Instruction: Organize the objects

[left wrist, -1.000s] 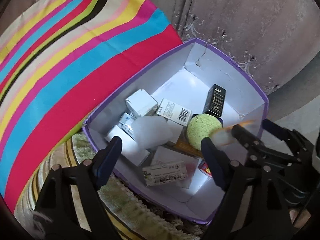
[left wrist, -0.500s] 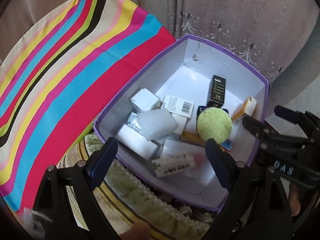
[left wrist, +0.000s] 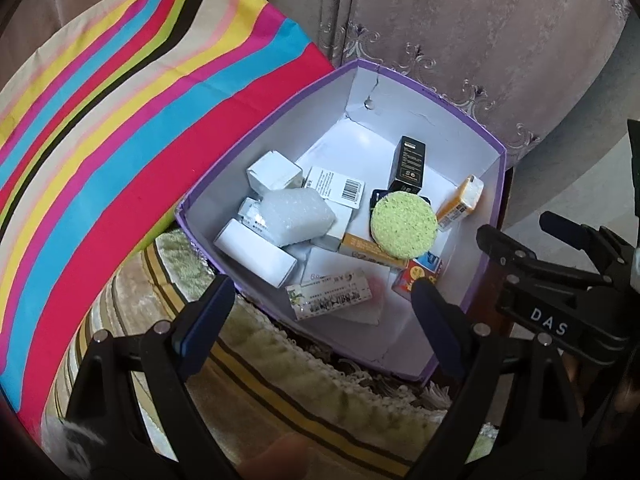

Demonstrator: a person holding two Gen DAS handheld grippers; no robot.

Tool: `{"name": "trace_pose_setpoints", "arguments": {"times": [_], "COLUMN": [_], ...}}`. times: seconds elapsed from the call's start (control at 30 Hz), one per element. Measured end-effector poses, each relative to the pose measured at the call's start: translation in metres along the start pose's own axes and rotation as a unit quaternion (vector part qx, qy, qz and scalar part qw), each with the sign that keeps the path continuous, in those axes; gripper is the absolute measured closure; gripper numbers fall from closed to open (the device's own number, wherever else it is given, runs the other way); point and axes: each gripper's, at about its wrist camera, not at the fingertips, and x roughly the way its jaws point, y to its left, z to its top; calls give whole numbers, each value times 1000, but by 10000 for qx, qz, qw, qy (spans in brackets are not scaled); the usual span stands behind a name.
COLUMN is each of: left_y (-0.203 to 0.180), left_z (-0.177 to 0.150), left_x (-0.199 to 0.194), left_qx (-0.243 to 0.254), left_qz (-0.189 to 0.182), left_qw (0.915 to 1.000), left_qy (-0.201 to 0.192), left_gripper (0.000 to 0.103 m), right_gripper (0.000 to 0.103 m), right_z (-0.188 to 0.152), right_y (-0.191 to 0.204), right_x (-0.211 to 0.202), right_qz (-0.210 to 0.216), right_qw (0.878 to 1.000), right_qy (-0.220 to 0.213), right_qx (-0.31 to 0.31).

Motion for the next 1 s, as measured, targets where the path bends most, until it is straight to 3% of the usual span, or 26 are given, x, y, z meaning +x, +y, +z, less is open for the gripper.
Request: {"name": "trace_pose_setpoints", "arguments": {"times": [0.2,0.33,0.47,0.67,1.0], "left_y": [3,8,7,8,5], "left_z": [-3,-4,-6,-6,-6], "left_x": [1,7,7,6,4], "left_qx": [-4,-146,-136,-119,-60], "left_qz": [-29,-22,56,97,120], "left_qw": [10000,9998,9999,9999,9999], "left_qy": [-7,96,71,14,-38], "left_gripper": [12,12,12,12,12], "right_gripper": [19,19,19,19,19], "right_z": [-3,-2,-4,-5,-6], "right_y": [5,-1,0,2,3], "right_x": [-4,-1,3,5,9], "right_qz": [-157,312,436,160,199], "right_qw": [9996,9994,9989,9999,9997], "right_qy": [-230,-101,38,17,136], "right_qx": [-81,141,170,48,21]}}
